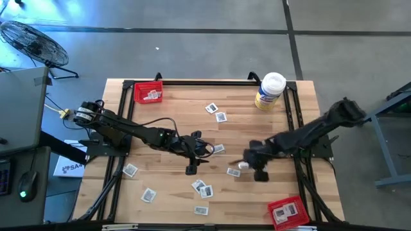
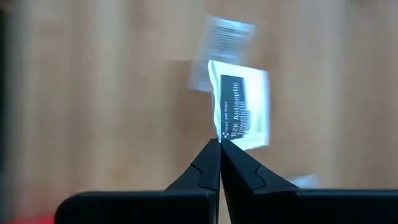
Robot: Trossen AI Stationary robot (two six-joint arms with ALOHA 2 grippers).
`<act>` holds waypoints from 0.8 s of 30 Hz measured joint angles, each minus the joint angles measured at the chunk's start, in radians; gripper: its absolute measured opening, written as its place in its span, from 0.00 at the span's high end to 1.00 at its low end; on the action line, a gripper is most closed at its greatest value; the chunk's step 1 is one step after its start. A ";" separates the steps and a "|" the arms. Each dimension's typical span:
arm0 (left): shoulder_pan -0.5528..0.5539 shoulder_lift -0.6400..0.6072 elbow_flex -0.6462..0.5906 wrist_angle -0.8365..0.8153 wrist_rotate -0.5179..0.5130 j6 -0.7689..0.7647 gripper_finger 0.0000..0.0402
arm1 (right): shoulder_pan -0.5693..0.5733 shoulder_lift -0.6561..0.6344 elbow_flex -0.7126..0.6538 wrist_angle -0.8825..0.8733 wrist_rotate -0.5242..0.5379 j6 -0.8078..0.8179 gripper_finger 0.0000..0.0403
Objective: Pick & Place First Aid Supplies
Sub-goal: Put the white and gray towelette pack into the bottom red bin
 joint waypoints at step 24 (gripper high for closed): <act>0.000 0.000 0.000 0.000 0.000 0.000 0.56 | 0.686 -0.046 0.003 0.091 -0.068 1.120 0.99</act>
